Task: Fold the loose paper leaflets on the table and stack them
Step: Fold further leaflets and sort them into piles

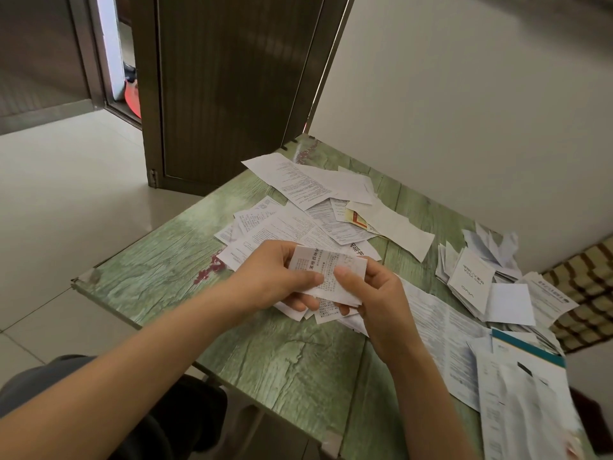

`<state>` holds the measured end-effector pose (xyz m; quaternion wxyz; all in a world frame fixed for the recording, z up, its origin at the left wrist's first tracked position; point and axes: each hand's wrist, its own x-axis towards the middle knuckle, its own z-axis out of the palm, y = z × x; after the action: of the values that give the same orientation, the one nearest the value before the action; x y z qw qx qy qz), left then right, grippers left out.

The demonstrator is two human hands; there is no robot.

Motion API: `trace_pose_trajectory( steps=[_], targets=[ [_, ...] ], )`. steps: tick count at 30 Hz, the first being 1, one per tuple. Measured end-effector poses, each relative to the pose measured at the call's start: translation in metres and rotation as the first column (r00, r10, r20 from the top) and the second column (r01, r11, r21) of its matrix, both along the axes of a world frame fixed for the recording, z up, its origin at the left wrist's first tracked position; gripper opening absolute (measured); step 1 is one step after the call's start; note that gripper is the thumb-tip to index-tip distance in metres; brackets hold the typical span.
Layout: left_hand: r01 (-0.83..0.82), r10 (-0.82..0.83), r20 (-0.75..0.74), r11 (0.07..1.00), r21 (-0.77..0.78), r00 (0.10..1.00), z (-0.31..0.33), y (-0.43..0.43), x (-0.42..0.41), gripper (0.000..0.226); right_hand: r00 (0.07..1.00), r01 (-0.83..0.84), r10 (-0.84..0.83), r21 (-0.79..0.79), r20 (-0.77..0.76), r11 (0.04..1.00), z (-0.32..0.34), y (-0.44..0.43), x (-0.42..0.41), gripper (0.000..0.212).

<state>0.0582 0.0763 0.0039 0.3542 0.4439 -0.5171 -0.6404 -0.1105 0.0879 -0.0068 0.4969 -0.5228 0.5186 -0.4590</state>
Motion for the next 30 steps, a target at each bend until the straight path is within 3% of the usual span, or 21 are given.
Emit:
trace_pose_trajectory(
  steps=[5,13,20,24,30],
  targets=[
    [0.04,-0.039,0.03,0.999,-0.02,0.999,-0.0004,-0.0004,0.0003,0.018,0.999,0.001,-0.002,0.023,0.037,1.0,-0.0003,-0.0008,-0.0021,0.009],
    [0.008,-0.008,0.035,1.0,-0.017,0.999,0.0007,-0.0002,-0.0009,0.017,0.997,-0.002,-0.004,0.081,0.081,0.997,0.0029,-0.001,-0.0012,0.046],
    [-0.15,0.153,-0.078,0.988,0.041,0.985,0.0022,-0.0019,0.0025,0.007,0.996,0.021,-0.029,0.094,0.081,0.995,0.0054,-0.0008,-0.0059,0.016],
    [-0.082,0.085,-0.031,0.993,0.085,0.996,0.0,-0.0004,0.0012,0.004,0.997,0.056,-0.059,0.063,0.046,0.996,0.0052,-0.0005,-0.0033,0.017],
    [-0.113,0.113,-0.006,0.992,0.05,0.994,0.0009,-0.0009,0.0014,0.003,0.997,0.037,-0.045,0.109,0.07,0.993,0.0061,-0.0008,-0.0044,0.024]
  ],
)
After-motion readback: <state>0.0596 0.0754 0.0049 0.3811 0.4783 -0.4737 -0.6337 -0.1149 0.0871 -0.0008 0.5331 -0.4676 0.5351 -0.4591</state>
